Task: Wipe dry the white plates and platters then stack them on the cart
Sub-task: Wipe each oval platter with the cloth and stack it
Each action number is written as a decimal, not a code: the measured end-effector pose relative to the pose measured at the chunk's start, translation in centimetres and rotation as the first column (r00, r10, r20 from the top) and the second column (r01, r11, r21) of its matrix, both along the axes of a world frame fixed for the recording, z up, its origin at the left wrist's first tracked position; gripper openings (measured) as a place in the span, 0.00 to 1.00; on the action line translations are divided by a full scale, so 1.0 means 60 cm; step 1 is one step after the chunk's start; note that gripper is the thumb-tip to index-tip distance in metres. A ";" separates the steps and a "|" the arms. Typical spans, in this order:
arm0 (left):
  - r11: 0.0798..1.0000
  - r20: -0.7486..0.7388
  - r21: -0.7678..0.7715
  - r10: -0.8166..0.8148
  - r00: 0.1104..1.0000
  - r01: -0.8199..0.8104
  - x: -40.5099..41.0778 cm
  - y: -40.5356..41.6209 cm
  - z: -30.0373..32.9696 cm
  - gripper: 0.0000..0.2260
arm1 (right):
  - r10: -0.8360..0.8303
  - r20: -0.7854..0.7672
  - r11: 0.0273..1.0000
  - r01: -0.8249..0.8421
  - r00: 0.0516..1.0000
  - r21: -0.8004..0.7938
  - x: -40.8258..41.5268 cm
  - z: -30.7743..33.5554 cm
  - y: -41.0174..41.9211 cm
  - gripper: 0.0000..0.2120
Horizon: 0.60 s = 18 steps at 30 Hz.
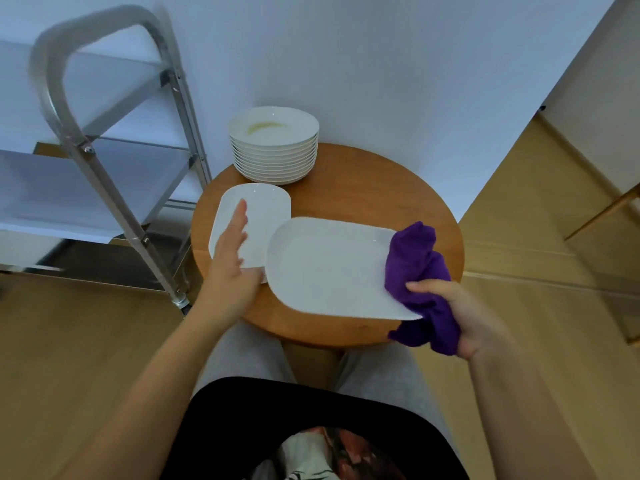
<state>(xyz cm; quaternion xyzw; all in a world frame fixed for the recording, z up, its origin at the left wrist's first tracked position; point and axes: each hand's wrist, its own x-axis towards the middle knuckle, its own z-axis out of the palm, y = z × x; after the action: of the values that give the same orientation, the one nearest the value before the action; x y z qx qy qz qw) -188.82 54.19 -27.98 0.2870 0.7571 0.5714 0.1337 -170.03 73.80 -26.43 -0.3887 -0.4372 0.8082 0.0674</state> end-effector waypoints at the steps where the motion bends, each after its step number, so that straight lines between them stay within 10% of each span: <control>1: 0.987 -0.292 -0.160 -0.058 0.955 0.011 -0.006 -0.007 -0.005 0.35 | 0.040 0.021 0.999 -0.040 0.999 -0.008 0.001 0.004 0.004 0.20; 9: 0.879 -0.682 -0.414 -0.473 0.558 0.238 0.001 -0.006 0.001 0.29 | 0.049 0.016 0.997 -0.048 0.999 -0.056 -0.009 0.012 0.012 0.11; 13: 0.881 -0.547 -0.418 -0.441 0.711 0.224 0.026 0.005 0.009 0.23 | -0.122 -0.162 0.987 0.103 0.979 -0.123 -0.018 0.004 0.016 0.12; 18: 0.984 0.050 -0.136 -0.107 0.993 0.113 0.046 0.020 0.026 0.09 | -0.356 -0.310 0.929 0.296 0.882 -0.224 -0.018 -0.015 0.016 0.14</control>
<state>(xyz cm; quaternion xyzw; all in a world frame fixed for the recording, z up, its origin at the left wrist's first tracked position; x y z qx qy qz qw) -186.09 55.40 -26.39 0.3063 0.7749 0.5152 0.2007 -171.09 74.75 -27.36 -0.3133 -0.2763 0.8749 0.2449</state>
